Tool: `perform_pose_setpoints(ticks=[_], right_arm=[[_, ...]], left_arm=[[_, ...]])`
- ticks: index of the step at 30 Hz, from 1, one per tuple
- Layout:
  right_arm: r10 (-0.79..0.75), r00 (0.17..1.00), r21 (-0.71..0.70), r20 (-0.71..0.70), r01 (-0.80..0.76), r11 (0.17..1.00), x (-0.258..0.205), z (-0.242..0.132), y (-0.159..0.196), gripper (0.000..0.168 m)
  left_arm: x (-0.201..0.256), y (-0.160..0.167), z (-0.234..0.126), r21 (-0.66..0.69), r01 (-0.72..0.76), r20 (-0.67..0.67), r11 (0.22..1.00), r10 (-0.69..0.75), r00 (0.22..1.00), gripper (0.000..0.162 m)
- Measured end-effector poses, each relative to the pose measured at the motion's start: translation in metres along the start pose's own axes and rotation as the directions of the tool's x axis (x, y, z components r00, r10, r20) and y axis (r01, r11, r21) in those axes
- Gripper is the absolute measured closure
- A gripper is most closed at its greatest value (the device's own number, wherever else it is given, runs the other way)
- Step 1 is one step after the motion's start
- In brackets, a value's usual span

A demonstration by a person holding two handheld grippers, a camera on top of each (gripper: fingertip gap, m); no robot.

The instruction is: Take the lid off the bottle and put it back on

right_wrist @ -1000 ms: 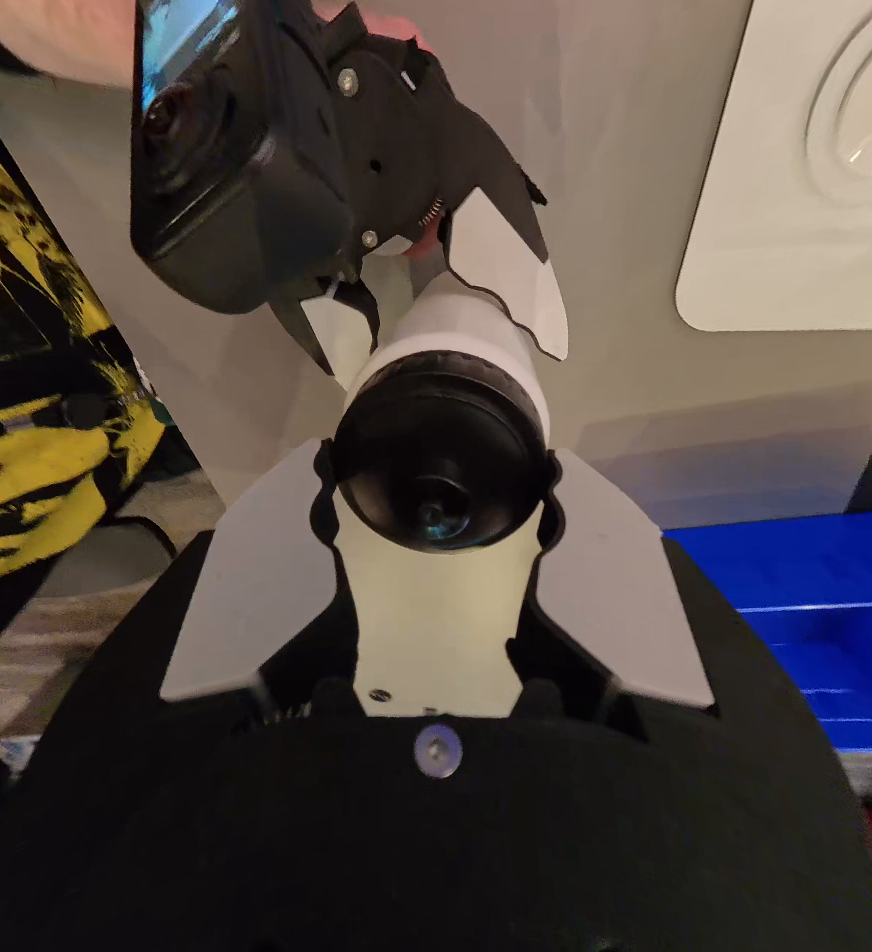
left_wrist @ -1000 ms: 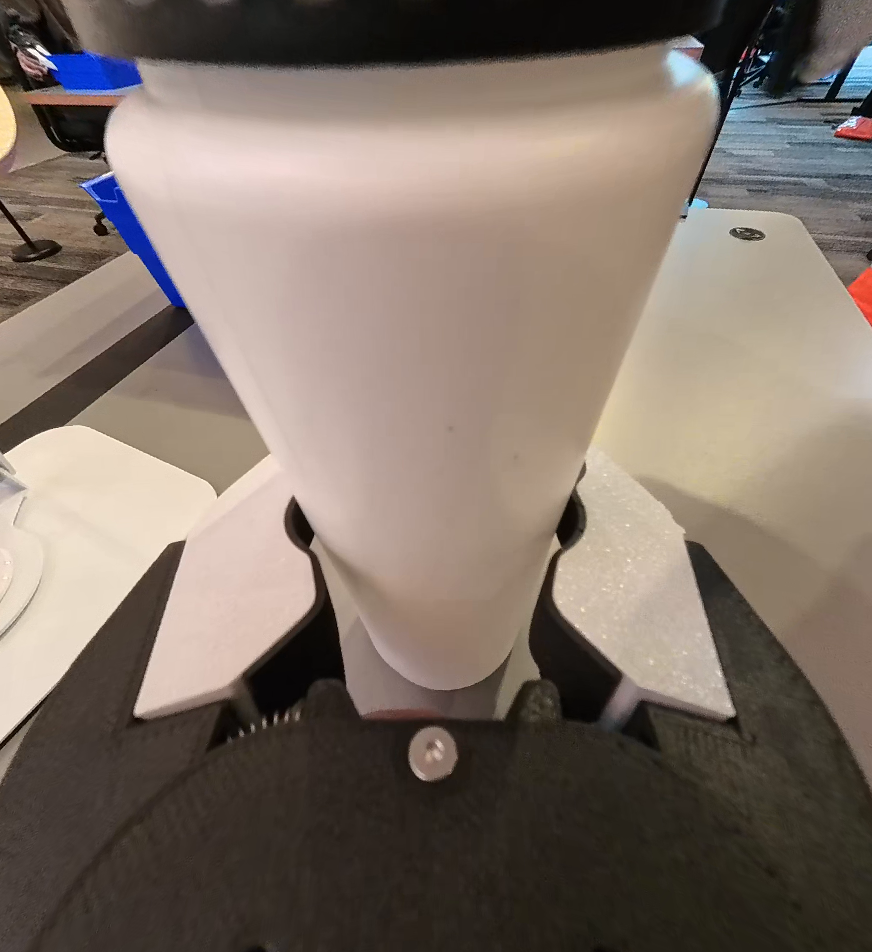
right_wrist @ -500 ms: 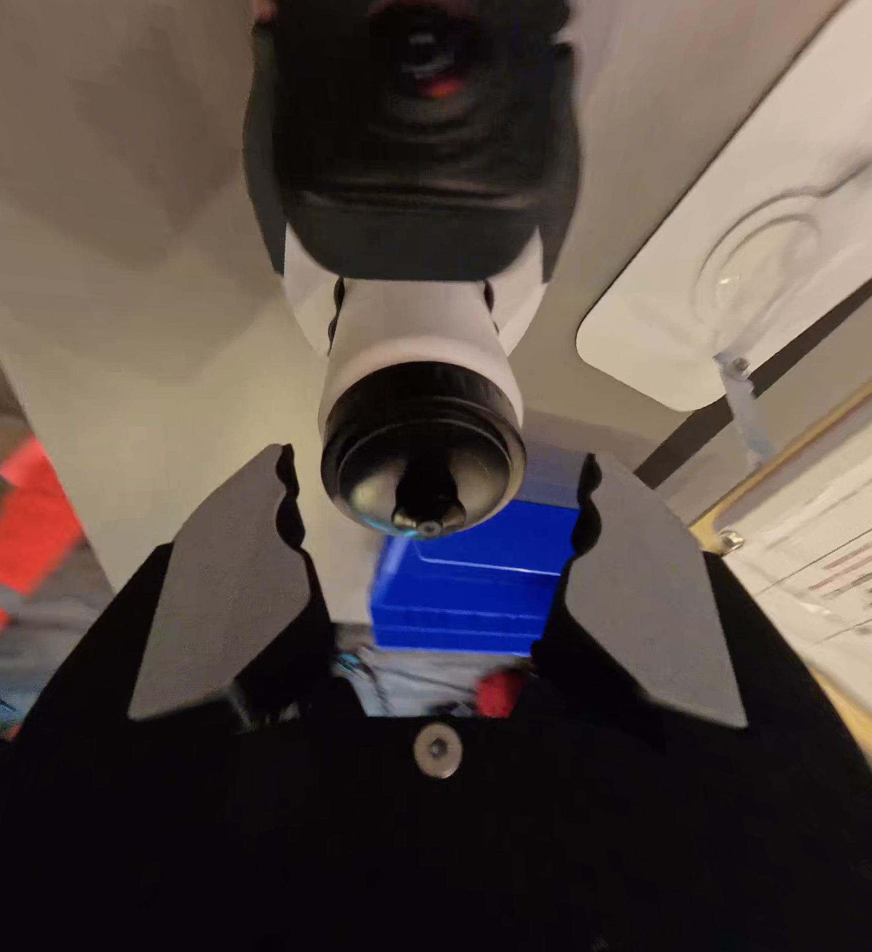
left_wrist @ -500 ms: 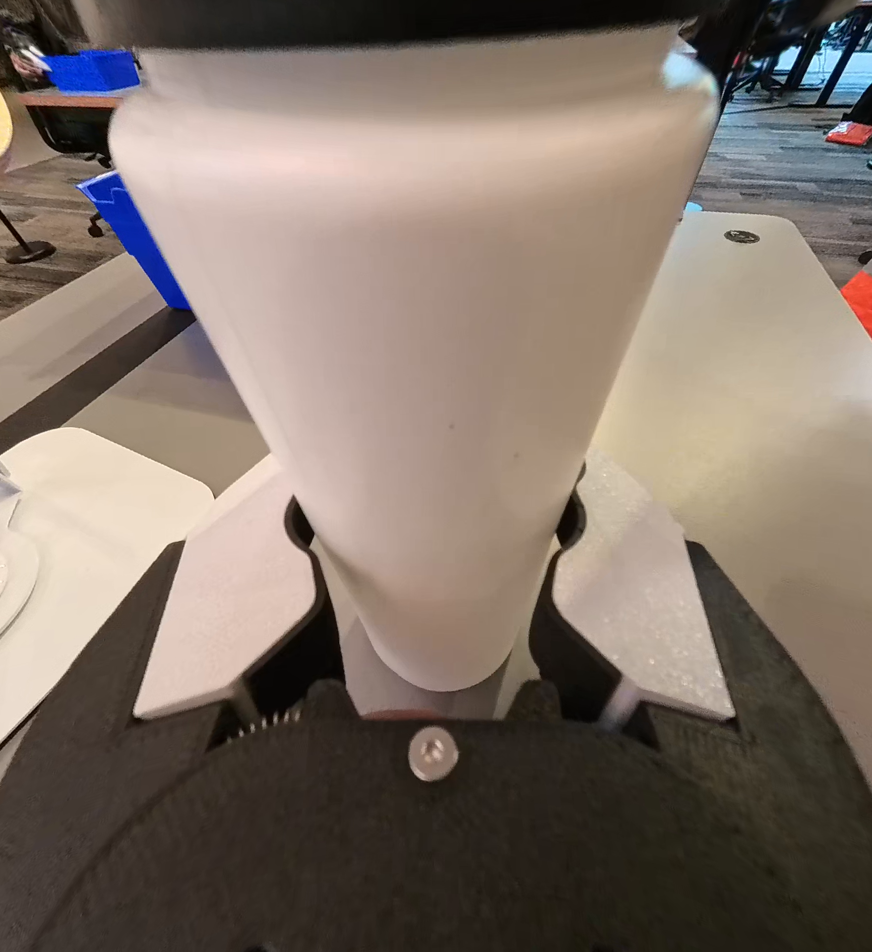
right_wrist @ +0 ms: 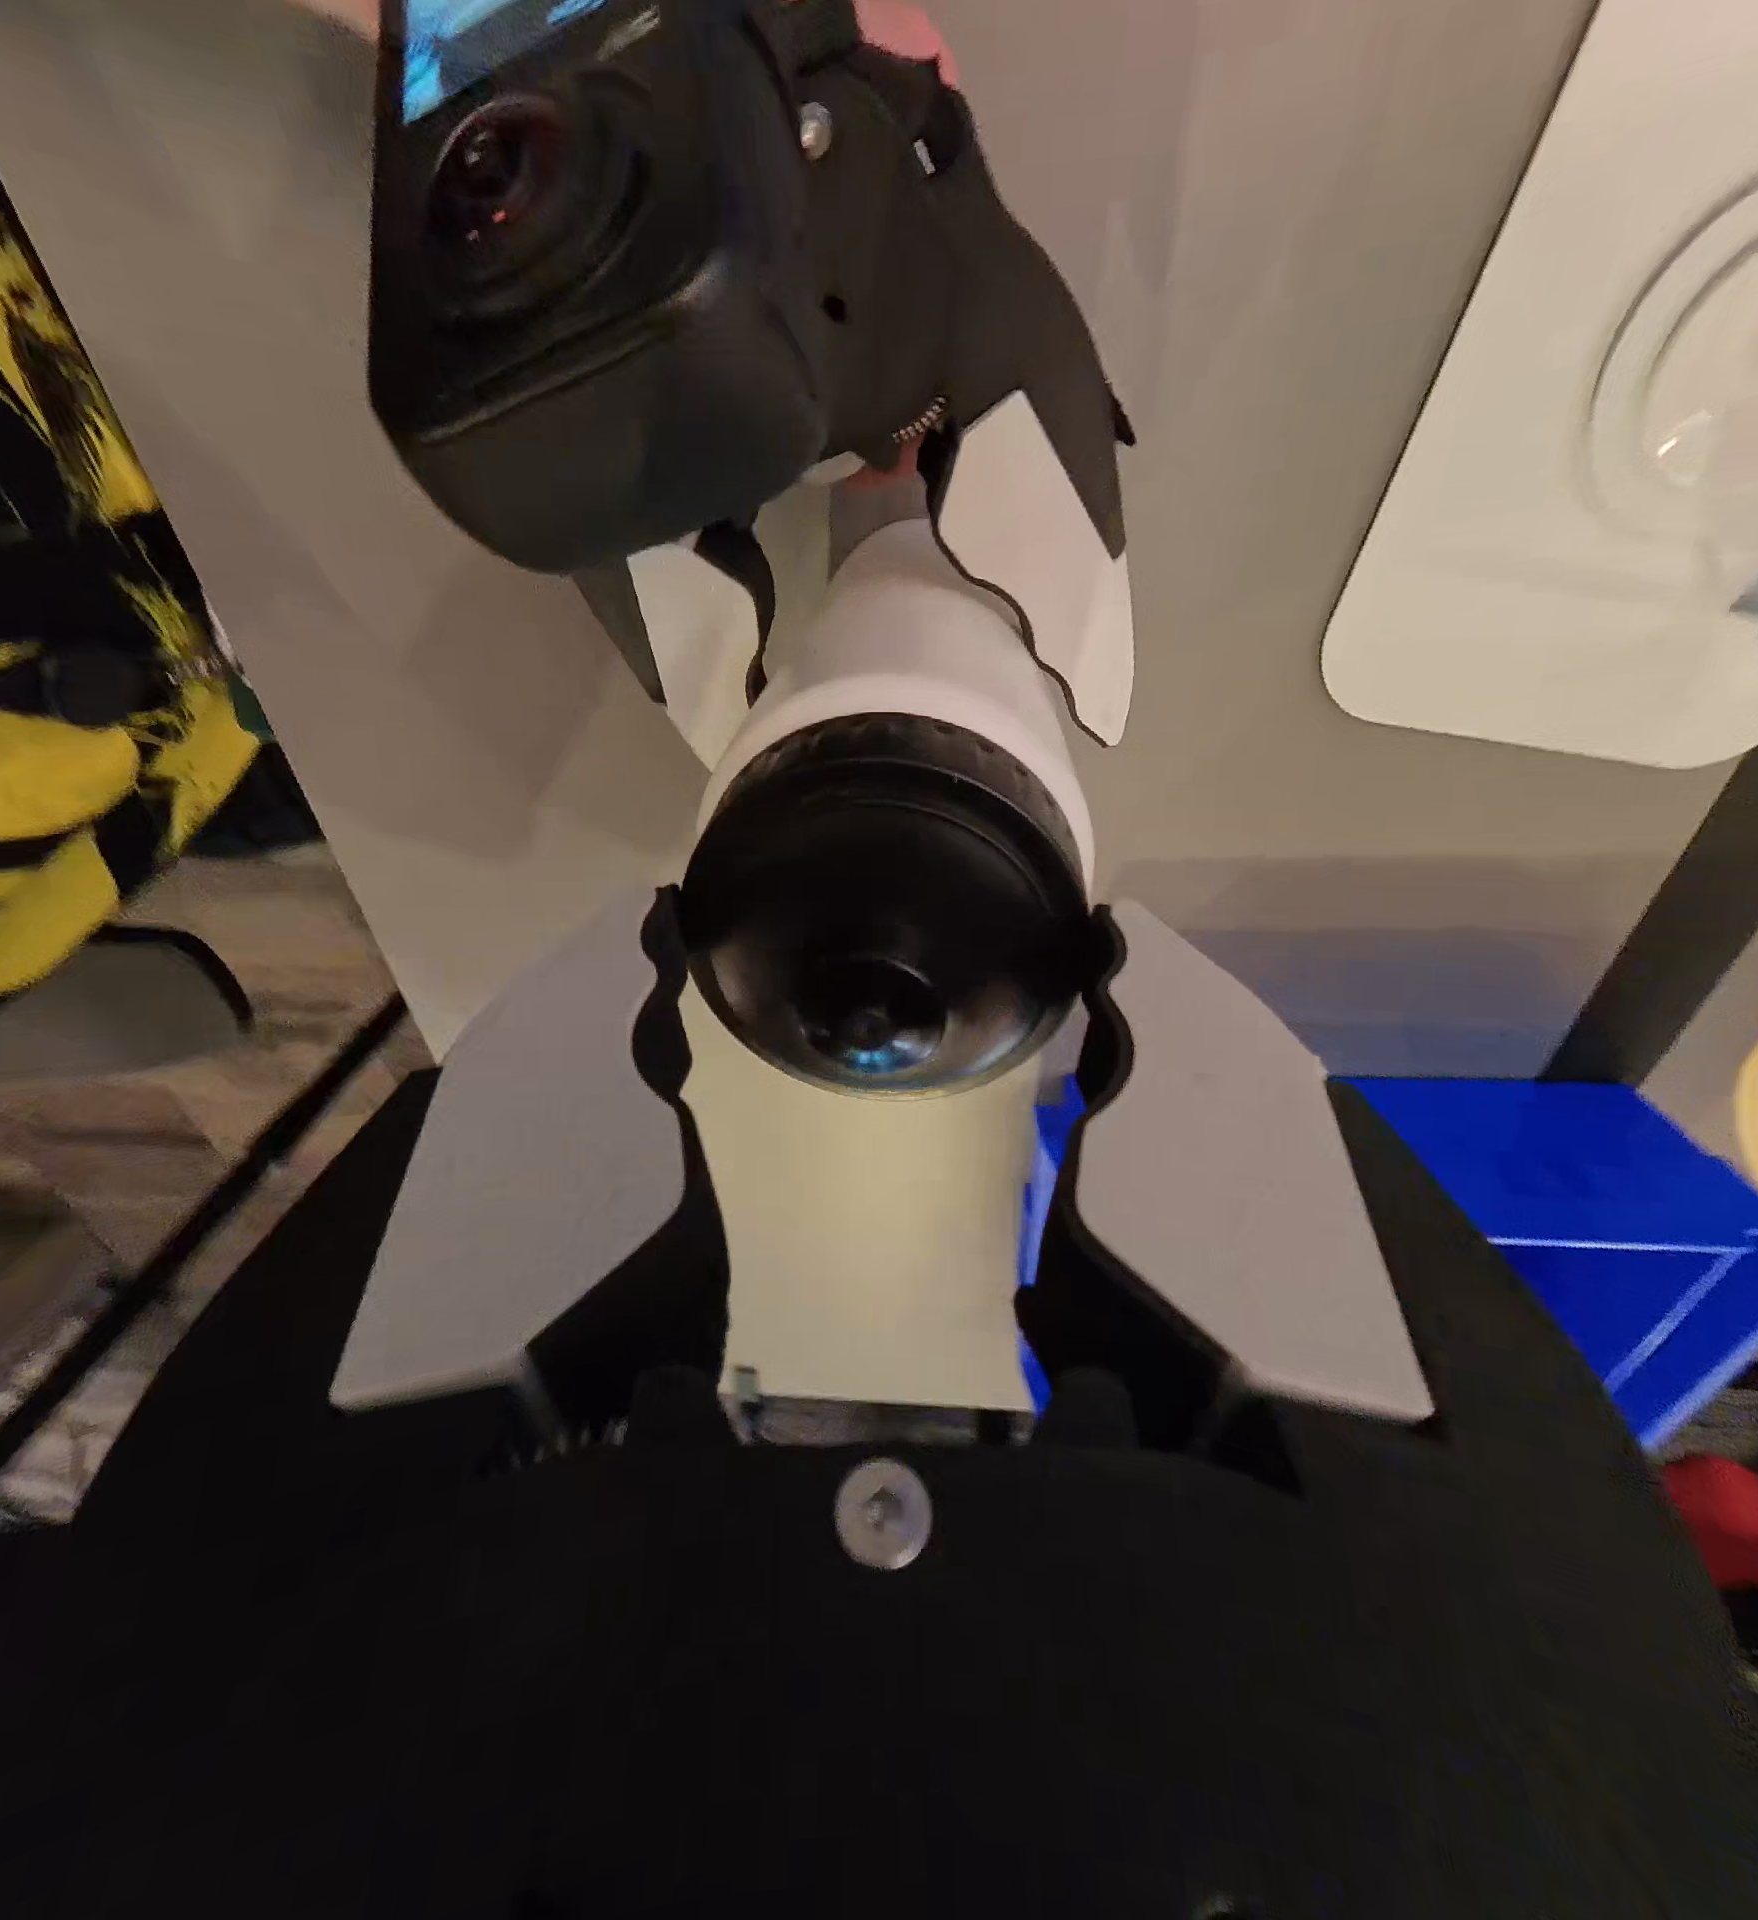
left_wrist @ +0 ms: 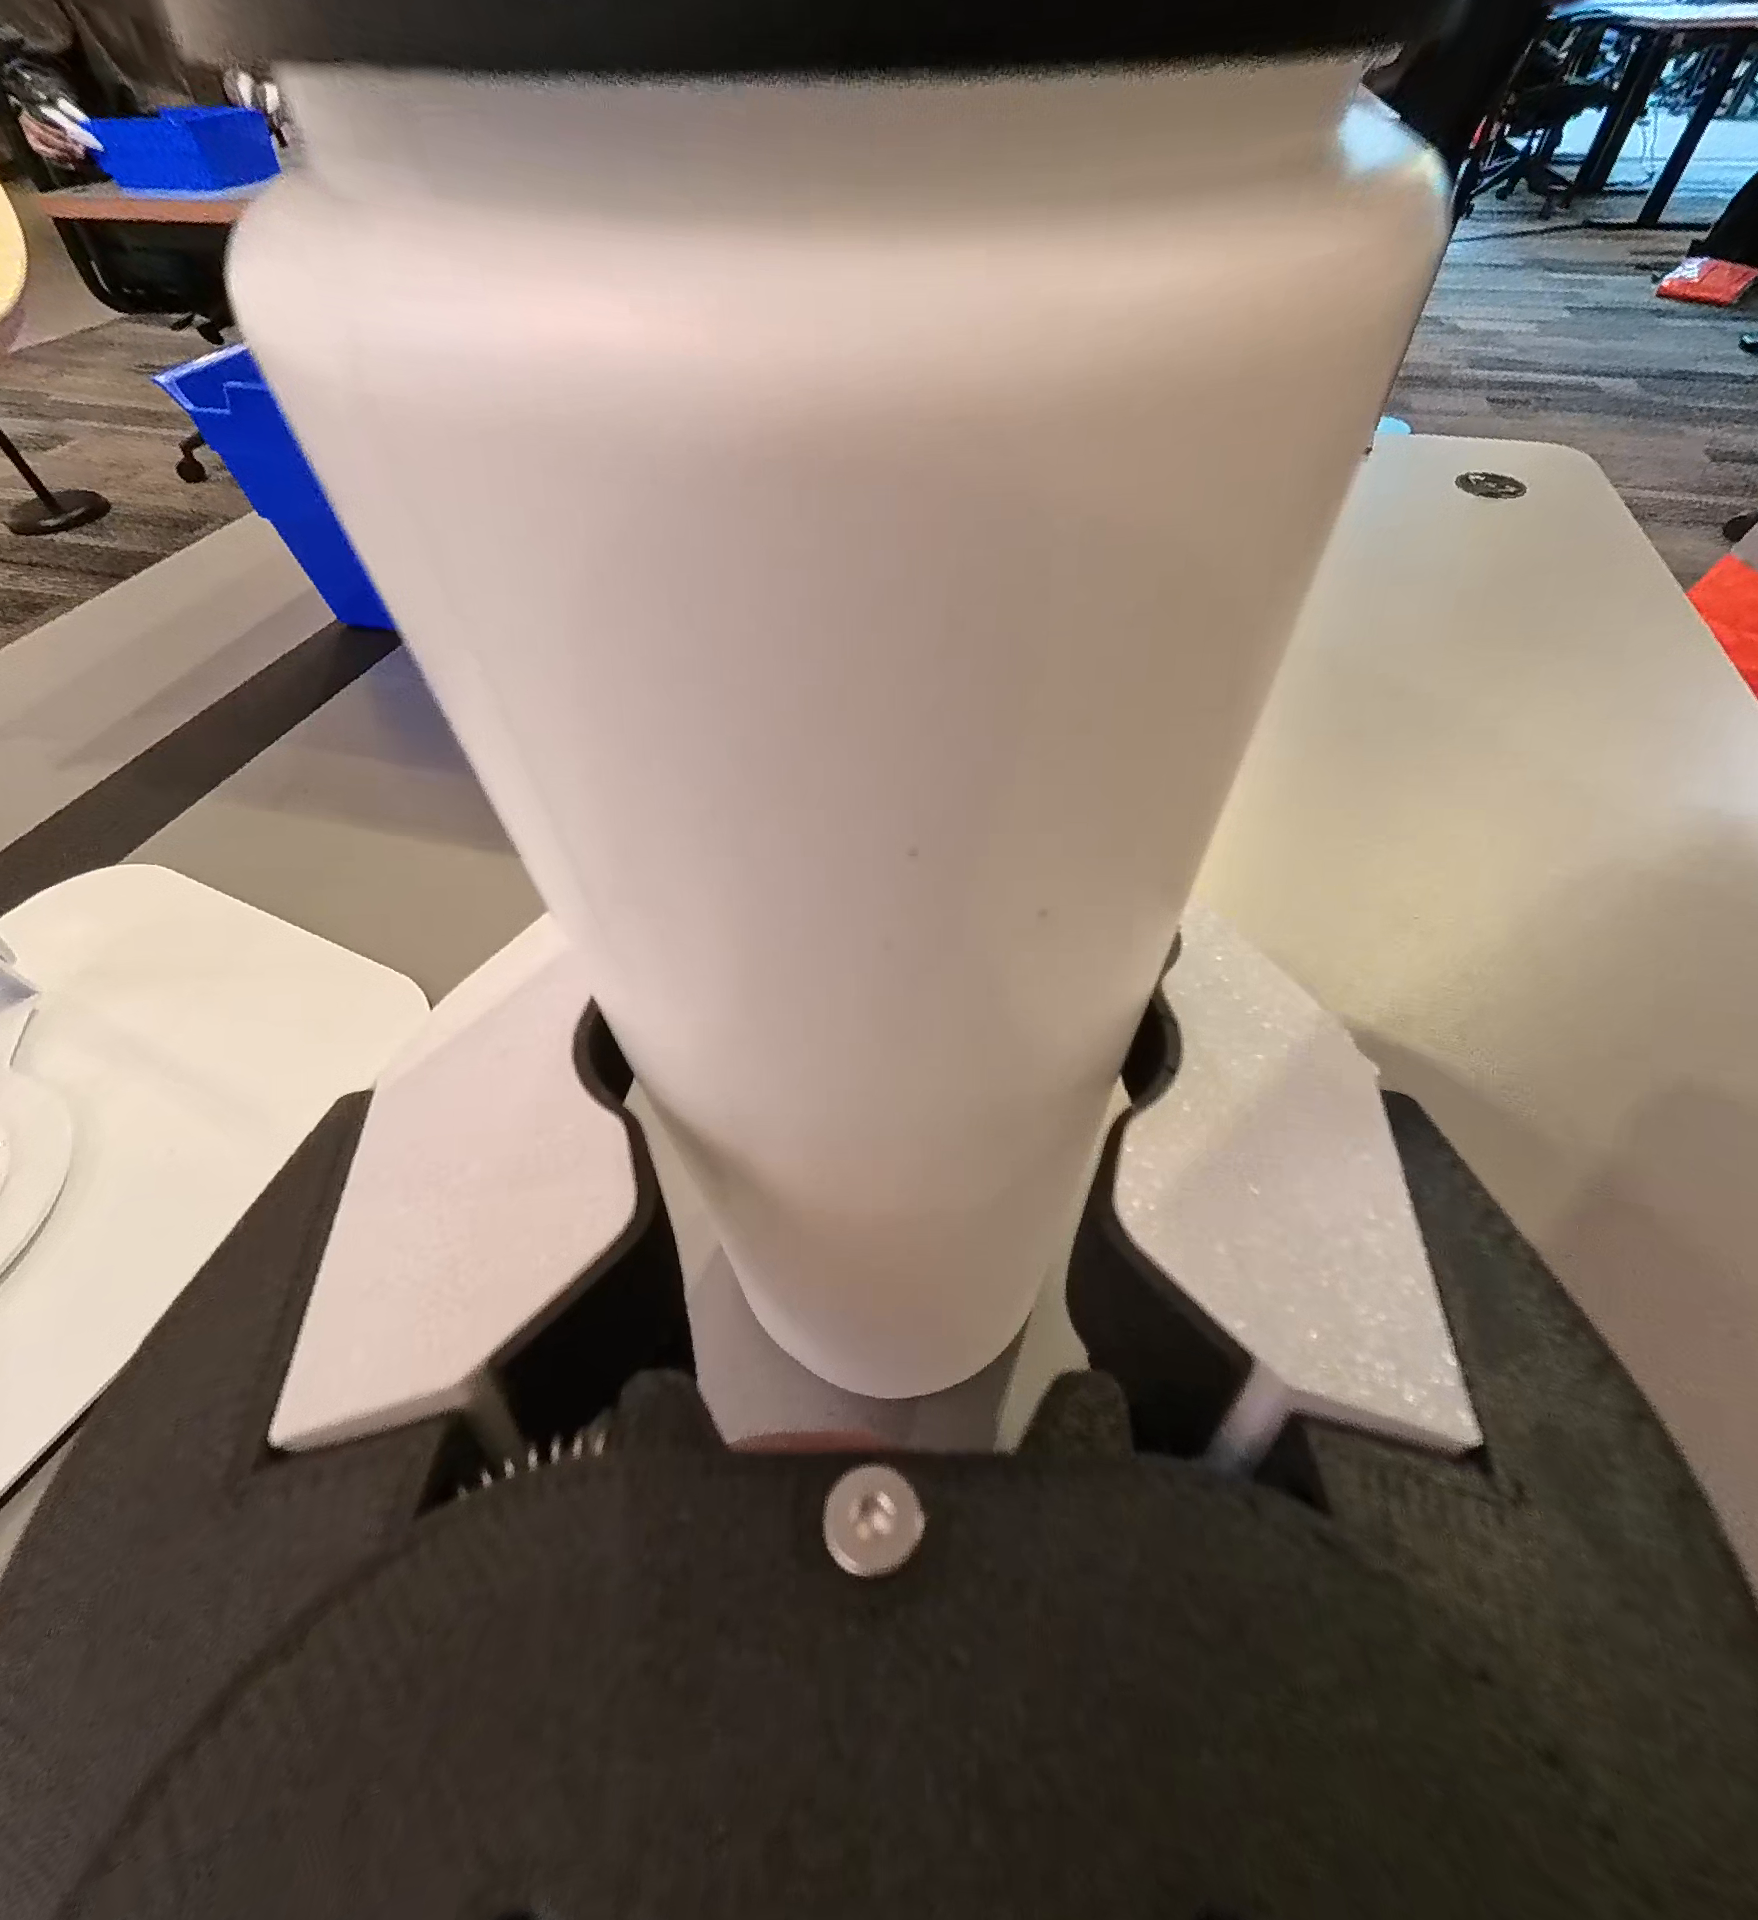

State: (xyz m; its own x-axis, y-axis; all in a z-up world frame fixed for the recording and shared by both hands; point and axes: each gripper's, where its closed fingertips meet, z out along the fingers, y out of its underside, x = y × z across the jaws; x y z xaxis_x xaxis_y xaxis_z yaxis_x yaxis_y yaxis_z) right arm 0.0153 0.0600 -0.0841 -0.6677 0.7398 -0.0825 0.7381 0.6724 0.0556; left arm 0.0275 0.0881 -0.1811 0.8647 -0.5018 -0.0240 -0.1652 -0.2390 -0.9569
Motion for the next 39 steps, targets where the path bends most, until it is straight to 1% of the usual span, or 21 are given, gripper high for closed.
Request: perform_pose_setpoints(ticks=[3,5,7,9,11,12,13,14,15,16,17,18,19,22,25,26,28,31,33,36,39], right_arm=[[-0.234,0.971,-0.105,-0.053,0.227,0.968,0.002,-0.002,0.002,0.094],[-0.43,0.897,-0.213,-0.104,0.402,0.89,0.005,-0.004,0.003,0.095],[-0.528,0.842,-0.328,-0.112,0.47,0.82,0.007,-0.005,0.004,0.095],[-0.572,0.814,-0.399,-0.107,0.491,0.774,0.008,-0.006,0.005,0.096],[-0.566,0.817,-0.4,-0.111,0.485,0.778,0.007,-0.006,0.004,0.096],[-0.539,0.833,-0.373,-0.12,0.466,0.803,0.006,-0.006,0.003,0.096],[-0.488,0.863,-0.327,-0.131,0.427,0.843,0.006,-0.007,0.001,0.093],[-0.422,0.897,-0.272,-0.134,0.376,0.886,0.004,-0.008,-0.002,0.081],[-0.36,0.923,-0.219,-0.138,0.326,0.92,0.003,-0.01,-0.003,0.076],[-0.306,0.941,-0.168,-0.148,0.281,0.945,0.004,-0.012,-0.004,0.079],[-0.254,0.956,-0.125,-0.147,0.237,0.963,0.004,-0.013,-0.004,0.077],[-0.2,0.971,-0.084,-0.131,0.19,0.978,0.001,-0.012,-0.002,0.071],[-0.134,0.984,-0.041,-0.117,0.13,0.991,0.0,-0.012,-0.001,0.069],[0.044,0.999,0.078,-0.021,-0.042,0.996,-0.006,-0.009,-0.004,0.08],[0.132,0.991,0.113,-0.006,-0.13,0.985,-0.001,-0.005,-0.004,0.091],[0.13,0.991,0.11,-0.01,-0.129,0.986,0.0,-0.004,-0.003,0.095],[0.092,0.996,0.095,-0.011,-0.091,0.991,0.0,-0.004,-0.003,0.096],[-0.043,0.998,0.028,-0.049,0.045,0.999,0.001,-0.004,-0.002,0.096],[-0.156,0.985,-0.041,-0.069,0.154,0.987,0.0,-0.004,-0.001,0.096],[-0.342,0.935,-0.16,-0.091,0.325,0.932,0.002,-0.005,0.0,0.096],[-0.467,0.88,-0.278,-0.089,0.429,0.86,0.004,-0.006,0.002,0.097]], left_arm=[[0.0,0.0,0.0,0.001,0.0,0.001,1.0,0.0,1.0,0.068],[0.0,0.0,0.001,0.002,0.001,0.001,1.0,-0.001,1.0,0.068],[-0.001,0.0,0.001,0.002,0.005,0.001,1.0,-0.005,1.0,0.068],[-0.001,0.0,0.001,0.001,0.004,0.0,1.0,-0.004,1.0,0.068],[0.0,0.0,0.0,0.0,-0.001,-0.002,1.0,0.001,1.0,0.068],[0.0,0.001,0.0,-0.001,0.004,-0.007,1.0,-0.004,1.0,0.068],[0.0,0.001,0.0,0.0,0.01,-0.01,1.0,-0.01,1.0,0.068],[0.0,0.001,0.0,0.002,0.01,-0.009,1.0,-0.01,1.0,0.068],[0.0,0.0,0.0,0.002,0.011,-0.009,1.0,-0.011,1.0,0.068],[0.0,0.001,0.0,0.002,0.01,-0.009,1.0,-0.01,1.0,0.068],[0.0,0.001,0.0,0.003,0.01,-0.009,1.0,-0.01,1.0,0.068],[0.0,0.001,0.0,0.003,0.011,-0.009,1.0,-0.011,1.0,0.068],[0.0,0.001,0.0,0.003,0.011,-0.009,1.0,-0.011,1.0,0.068],[0.0,0.0,0.0,0.003,0.011,-0.008,1.0,-0.011,1.0,0.068],[0.001,0.001,0.0,0.002,0.008,-0.009,1.0,-0.008,1.0,0.068],[0.001,0.0,0.001,0.002,0.008,-0.009,1.0,-0.008,1.0,0.068],[0.001,0.0,0.001,0.004,0.01,-0.008,1.0,-0.01,1.0,0.068],[0.001,0.0,0.001,0.006,0.009,-0.008,1.0,-0.009,1.0,0.068],[0.001,0.0,0.0,0.007,0.004,-0.006,1.0,-0.004,1.0,0.068],[0.0,0.0,0.001,0.006,0.005,-0.005,1.0,-0.005,1.0,0.068],[0.0,0.0,0.001,0.007,0.007,-0.005,1.0,-0.007,1.0,0.068]])
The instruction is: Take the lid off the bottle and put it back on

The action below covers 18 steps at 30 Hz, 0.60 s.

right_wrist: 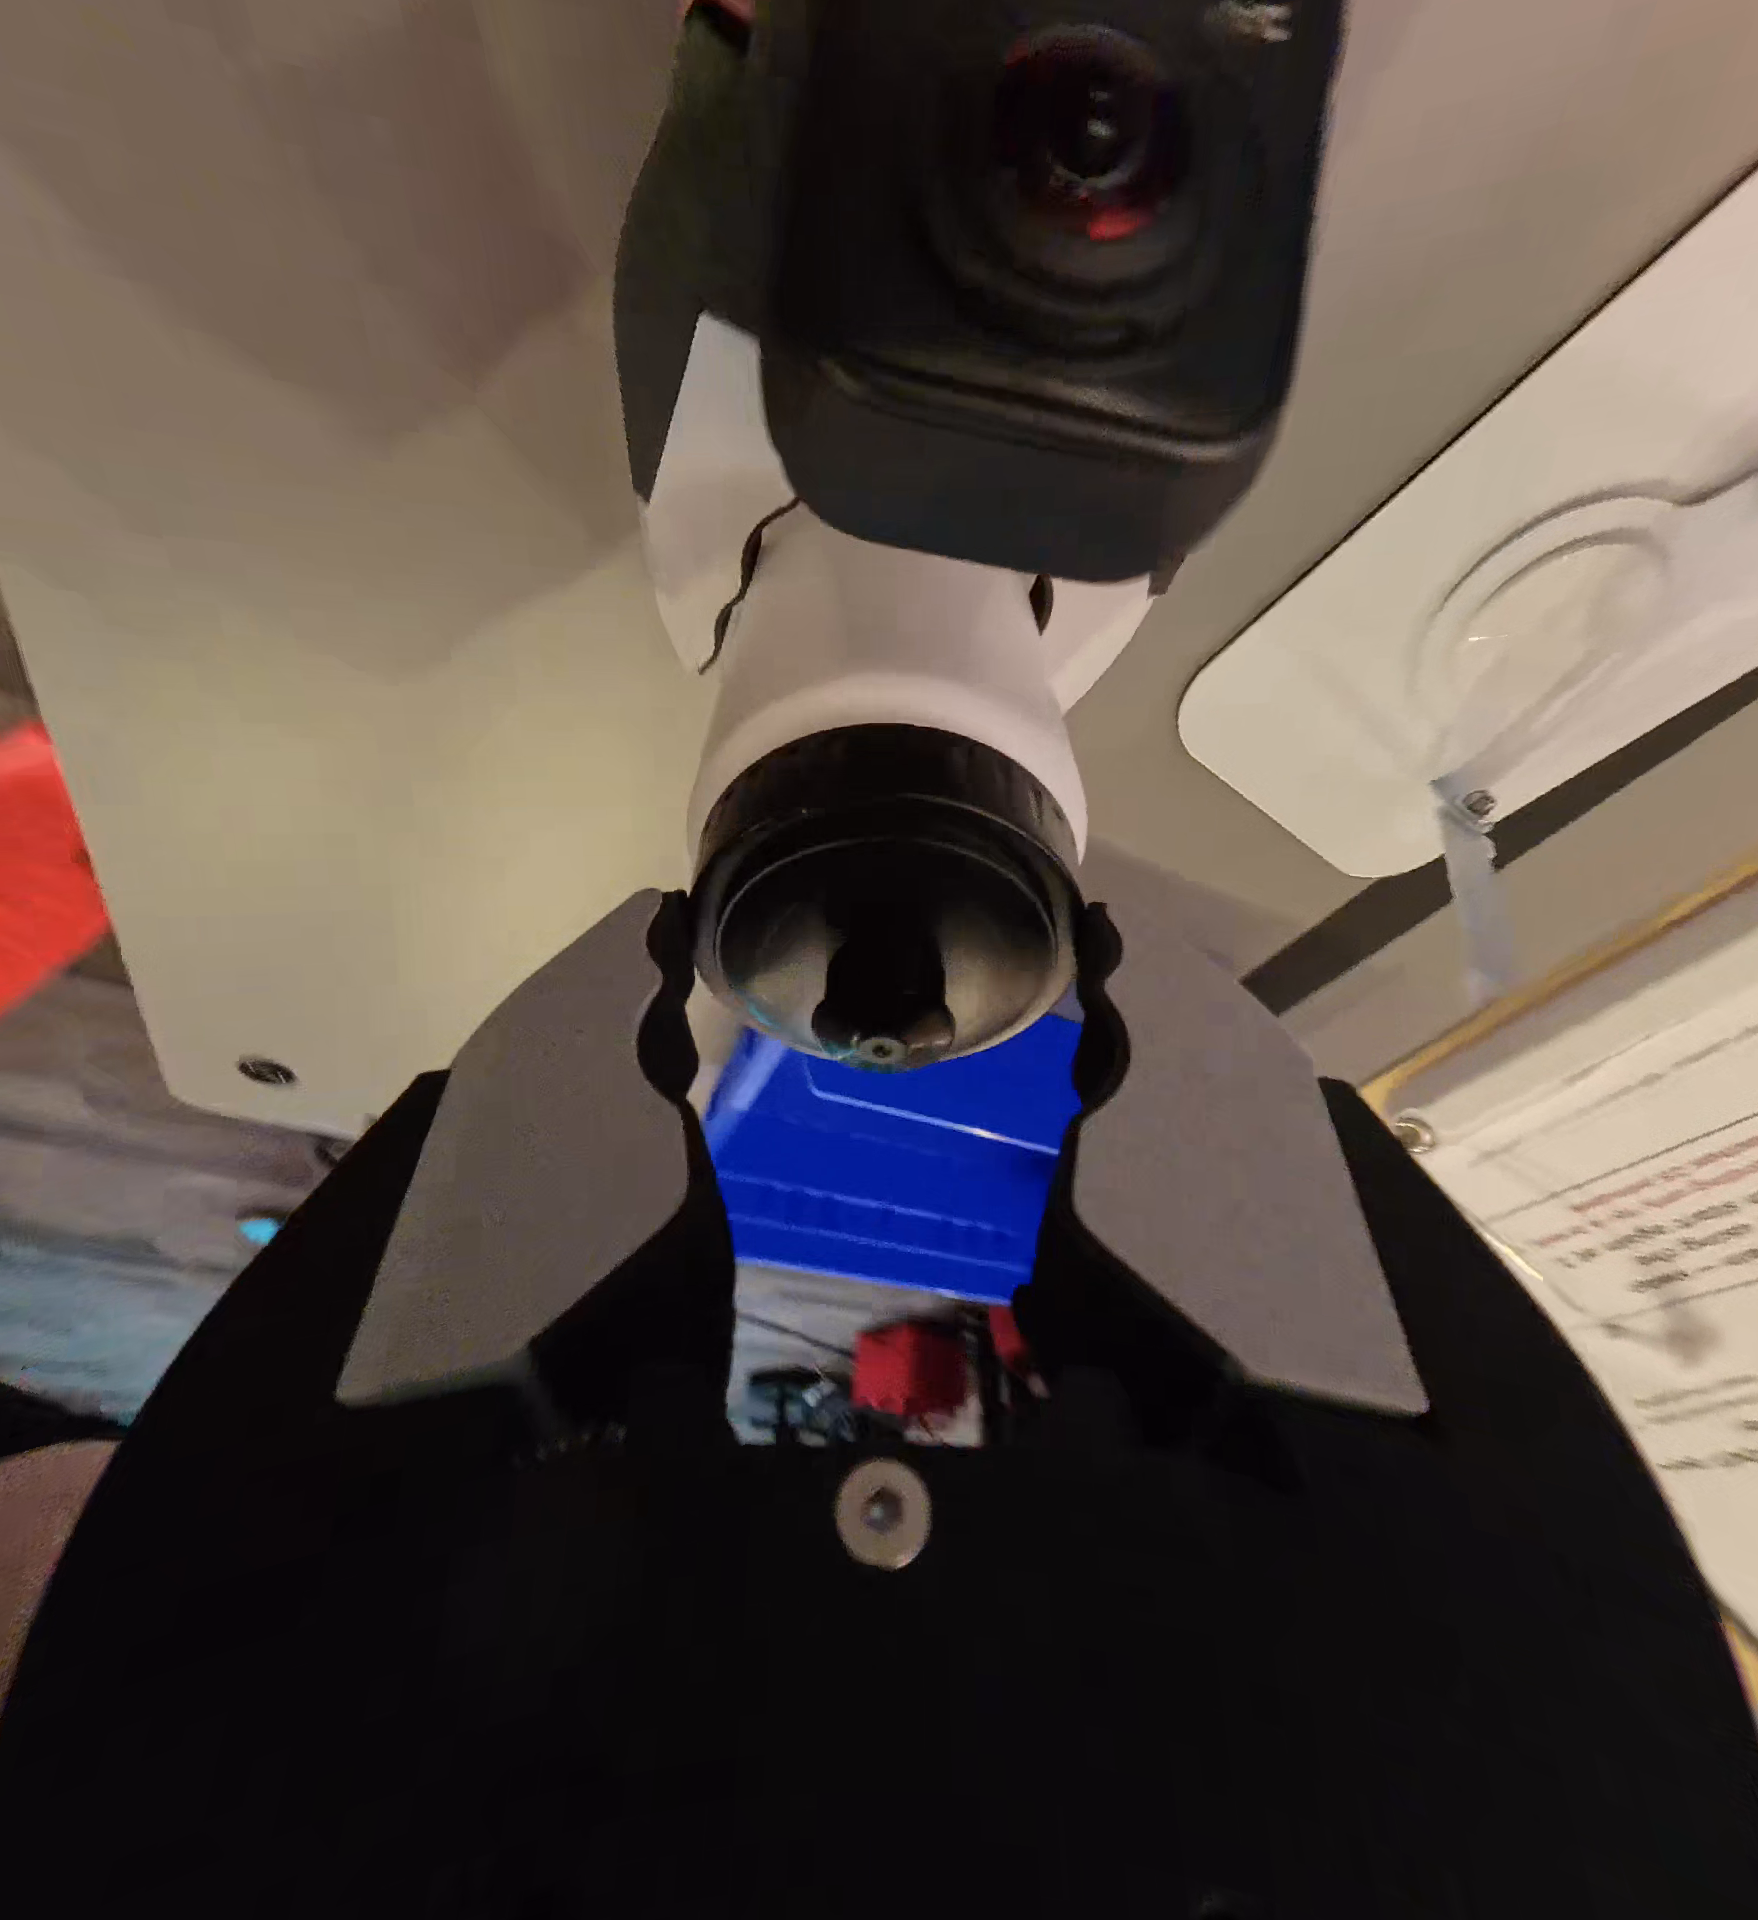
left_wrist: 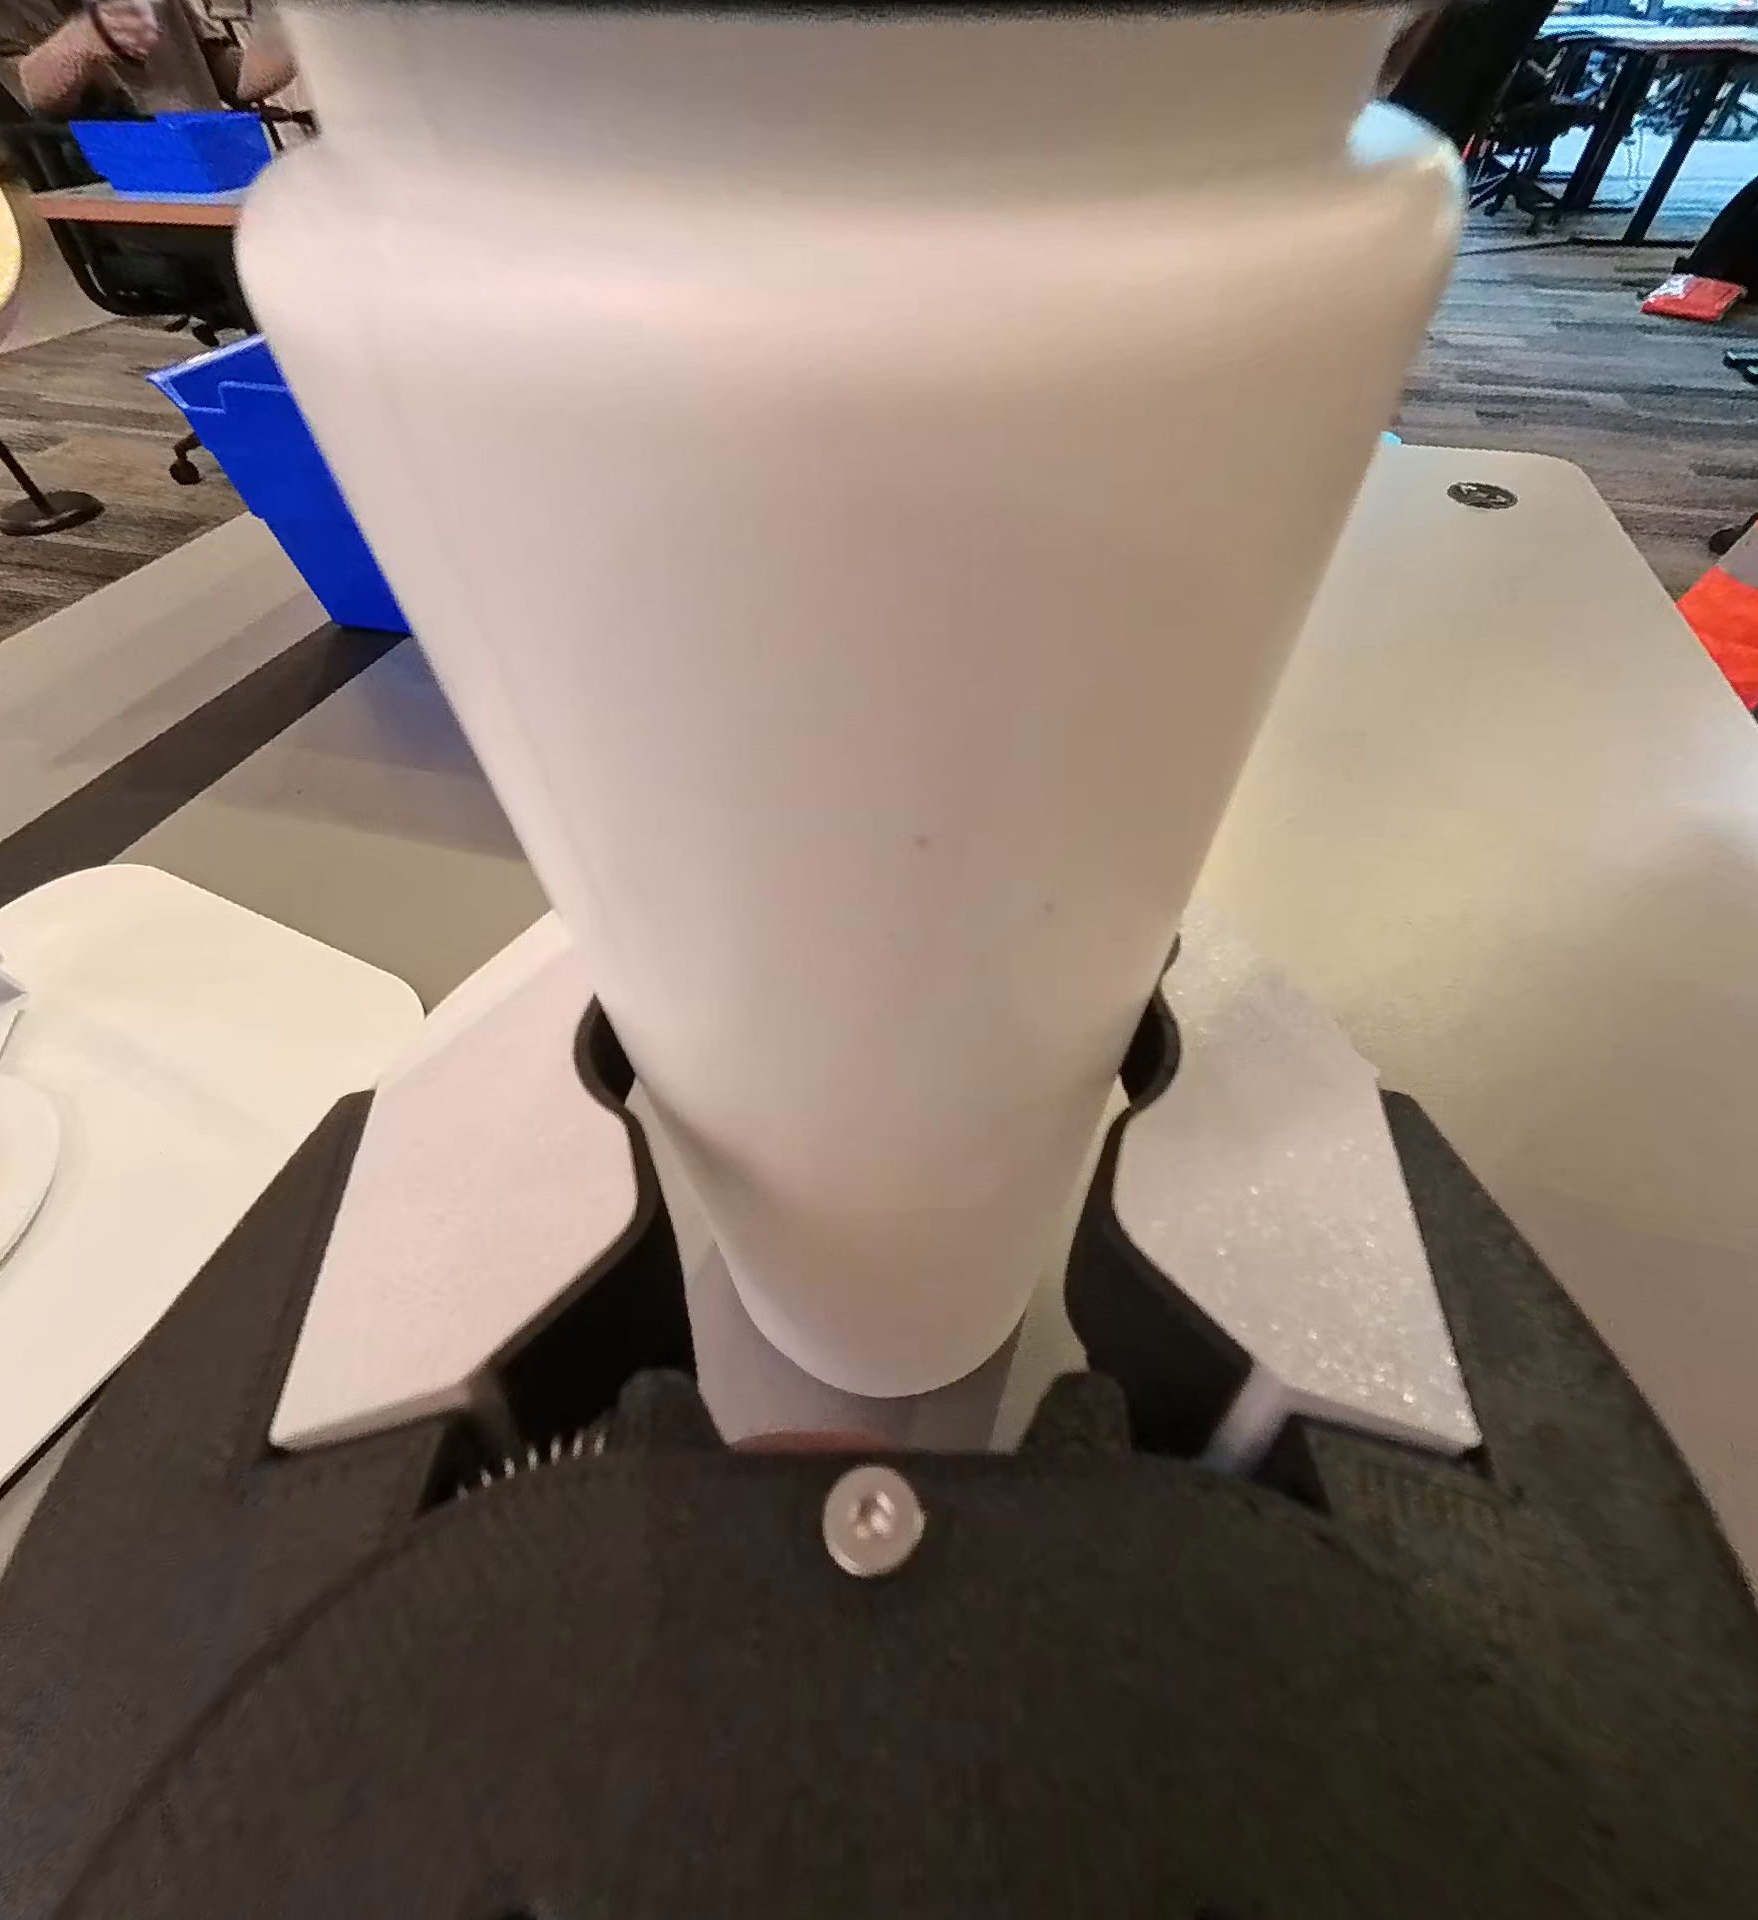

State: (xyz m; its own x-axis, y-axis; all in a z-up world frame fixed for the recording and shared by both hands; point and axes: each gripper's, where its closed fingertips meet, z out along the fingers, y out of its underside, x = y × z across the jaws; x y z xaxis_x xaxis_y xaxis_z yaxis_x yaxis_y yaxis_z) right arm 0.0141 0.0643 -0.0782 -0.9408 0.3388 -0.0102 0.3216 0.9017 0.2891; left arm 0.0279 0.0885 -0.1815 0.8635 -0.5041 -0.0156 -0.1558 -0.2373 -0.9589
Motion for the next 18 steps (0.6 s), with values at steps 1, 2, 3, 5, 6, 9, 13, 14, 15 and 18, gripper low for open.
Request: perform_pose_setpoints(ticks=[1,2,3,5,6,9,13,14,15,18], right_arm=[[-0.024,1.0,-0.037,-0.006,0.024,0.999,0.0,0.0,0.001,0.097],[-0.036,0.999,-0.069,-0.008,0.035,0.997,0.0,0.0,0.001,0.097],[-0.034,0.999,-0.092,-0.009,0.033,0.995,0.0,0.0,0.001,0.097],[-0.006,1.0,-0.089,-0.013,0.005,0.996,0.0,-0.001,0.001,0.097],[0.023,1.0,-0.057,-0.019,-0.024,0.998,0.001,-0.002,-0.001,0.096],[0.158,0.987,0.072,-0.006,-0.157,0.985,0.002,-0.007,-0.008,0.078],[0.365,0.93,0.222,0.05,-0.366,0.904,0.004,-0.015,-0.006,0.075],[0.403,0.91,0.262,0.096,-0.414,0.872,0.002,-0.016,-0.008,0.081],[0.442,0.885,0.287,0.143,-0.465,0.838,0.0,-0.015,-0.009,0.083],[0.508,0.83,0.293,0.231,-0.557,0.777,-0.003,-0.007,-0.01,0.087]], left_arm=[[0.0,0.0,0.0,0.0,0.0,0.0,1.0,0.0,1.0,0.068],[0.0,0.0,0.0,0.0,-0.001,0.0,1.0,0.001,1.0,0.068],[0.0,0.0,0.0,0.0,-0.001,-0.001,1.0,0.001,1.0,0.068],[0.0,0.0,-0.001,0.0,-0.002,-0.004,1.0,0.002,1.0,0.068],[0.0,0.0,0.0,-0.002,-0.002,-0.003,1.0,0.002,1.0,0.068],[0.0,0.0,0.0,-0.002,-0.001,-0.002,1.0,0.001,1.0,0.068],[0.0,0.0,0.0,0.002,0.001,-0.002,1.0,-0.001,1.0,0.068],[0.0,0.0,0.0,0.003,0.002,-0.002,1.0,-0.002,1.0,0.068],[0.0,0.0,0.0,0.003,0.003,-0.002,1.0,-0.003,1.0,0.067],[0.001,0.0,0.001,0.002,0.002,-0.002,1.0,-0.002,1.0,0.067]])
